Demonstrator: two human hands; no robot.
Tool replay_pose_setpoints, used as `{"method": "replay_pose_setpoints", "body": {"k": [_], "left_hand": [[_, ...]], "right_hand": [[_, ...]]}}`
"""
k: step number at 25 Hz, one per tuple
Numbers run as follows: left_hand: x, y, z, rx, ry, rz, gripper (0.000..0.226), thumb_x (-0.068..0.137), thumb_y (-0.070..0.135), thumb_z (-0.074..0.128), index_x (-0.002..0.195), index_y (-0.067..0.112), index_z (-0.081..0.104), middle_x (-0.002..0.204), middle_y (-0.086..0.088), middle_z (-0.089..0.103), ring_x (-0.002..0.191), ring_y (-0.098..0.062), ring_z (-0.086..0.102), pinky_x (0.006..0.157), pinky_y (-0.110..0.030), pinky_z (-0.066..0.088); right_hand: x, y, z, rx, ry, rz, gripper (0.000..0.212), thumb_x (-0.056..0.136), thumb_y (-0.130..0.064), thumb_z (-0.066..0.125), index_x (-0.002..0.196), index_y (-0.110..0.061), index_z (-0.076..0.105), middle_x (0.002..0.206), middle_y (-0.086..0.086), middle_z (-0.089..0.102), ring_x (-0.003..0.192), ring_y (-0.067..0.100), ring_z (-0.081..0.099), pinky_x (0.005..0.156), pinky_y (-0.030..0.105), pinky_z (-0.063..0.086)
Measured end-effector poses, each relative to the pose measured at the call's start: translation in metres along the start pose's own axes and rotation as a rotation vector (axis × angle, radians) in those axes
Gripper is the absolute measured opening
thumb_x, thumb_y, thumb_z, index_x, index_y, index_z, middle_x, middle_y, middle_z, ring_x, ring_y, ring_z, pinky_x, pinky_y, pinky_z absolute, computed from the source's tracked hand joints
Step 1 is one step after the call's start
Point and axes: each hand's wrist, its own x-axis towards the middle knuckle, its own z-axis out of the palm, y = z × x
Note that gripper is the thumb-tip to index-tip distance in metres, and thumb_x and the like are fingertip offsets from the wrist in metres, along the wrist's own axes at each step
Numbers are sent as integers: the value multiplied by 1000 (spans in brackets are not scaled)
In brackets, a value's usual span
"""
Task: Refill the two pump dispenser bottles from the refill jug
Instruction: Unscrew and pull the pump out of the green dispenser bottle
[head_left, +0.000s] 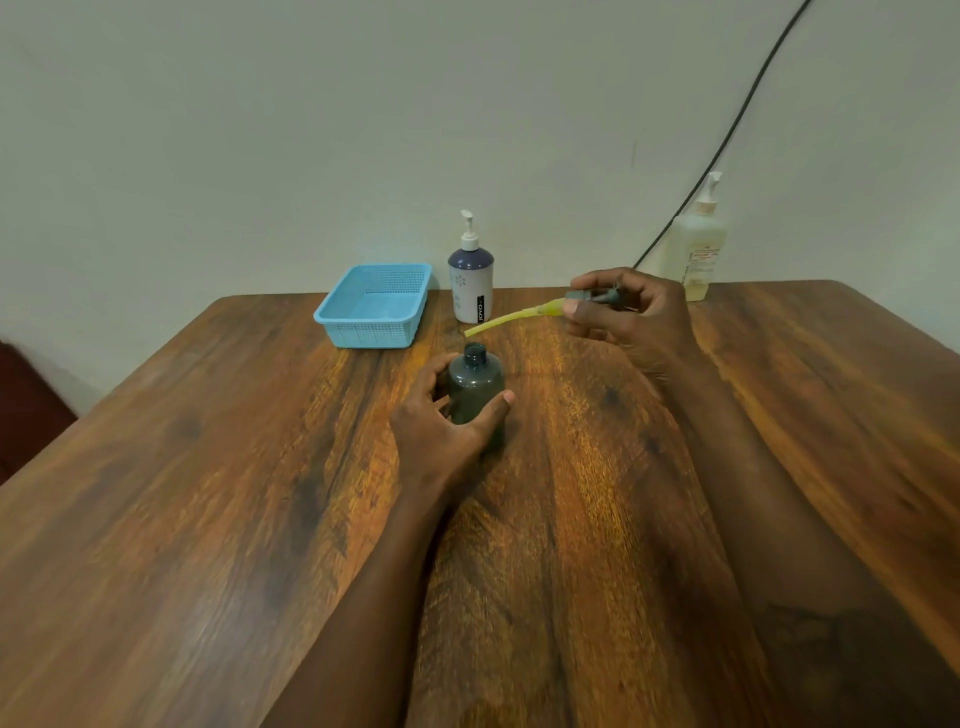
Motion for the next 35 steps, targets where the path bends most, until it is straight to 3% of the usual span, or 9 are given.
{"method": "replay_pose_setpoints", "body": {"k": [3, 7, 11, 16, 20, 23, 27, 32, 35], "left_hand": [[-1, 3, 1, -7, -8, 2, 66, 73, 48, 89, 126, 42, 52, 116, 35, 54, 108, 16, 56, 88, -11, 51], [-1, 2, 3, -13, -13, -2, 66, 71, 49, 90, 126, 42, 53, 115, 35, 55, 111, 18, 55, 87, -11, 52], [-2, 0, 2, -27, -31, -17, 71, 69, 46, 93, 128, 38, 55, 117, 29, 58, 113, 9, 59, 86, -12, 54], [-9, 6, -1, -51, -66, -65, 74, 69, 37, 95, 131, 32, 55, 116, 26, 58, 106, 14, 58, 81, -7, 51], [-13, 14, -6, -12, -96, -86, 69, 70, 36, 95, 124, 37, 51, 108, 32, 54, 98, 24, 55, 76, -4, 49], [-15, 14, -9, -1, -133, -93, 70, 70, 38, 94, 126, 38, 50, 111, 32, 53, 102, 15, 56, 77, -4, 48], [-15, 10, -9, 12, -173, -90, 81, 69, 44, 94, 136, 33, 49, 124, 21, 55, 110, 2, 56, 80, -7, 49], [-15, 3, -13, 44, -158, -104, 109, 64, 61, 91, 153, 32, 35, 149, 2, 53, 129, -14, 55, 103, -35, 53], [-5, 14, -21, 104, -113, -73, 110, 65, 62, 89, 155, 27, 35, 152, 1, 50, 129, -12, 52, 104, -35, 49]], "right_hand": [[-1, 6, 1, -187, -20, -24, 28, 79, -10, 86, 105, -7, 75, 108, 5, 73, 97, 16, 70, 71, 22, 61], [-1, 24, -2, -375, -82, -13, 26, 74, -11, 89, 94, -12, 73, 96, 3, 75, 86, 21, 74, 74, 33, 64], [-21, 42, 2, -507, -65, 85, 25, 74, -9, 87, 90, -16, 69, 87, 2, 71, 72, 14, 66, 61, 28, 57], [-41, 60, 8, -609, -89, 166, 26, 74, -13, 83, 95, -24, 72, 87, 2, 71, 79, 23, 71, 73, 46, 65], [-44, 60, 9, -696, -121, 191, 21, 70, -16, 85, 86, -23, 73, 80, -2, 73, 76, 17, 73, 70, 36, 63], [-46, 61, 9, -671, -126, 248, 24, 70, -15, 89, 86, -21, 72, 76, 1, 74, 65, 16, 74, 65, 36, 64], [-48, 64, 12, -671, -127, 266, 33, 69, -30, 93, 92, -21, 71, 83, -1, 72, 76, 16, 72, 72, 37, 63], [-51, 59, 12, -638, -135, 276, 40, 73, -40, 90, 101, -20, 70, 88, -1, 72, 77, 11, 69, 62, 25, 54], [-54, 54, 10, -588, -108, 262, 48, 72, -46, 89, 108, -22, 68, 98, -2, 70, 88, 13, 68, 72, 29, 58]]}}
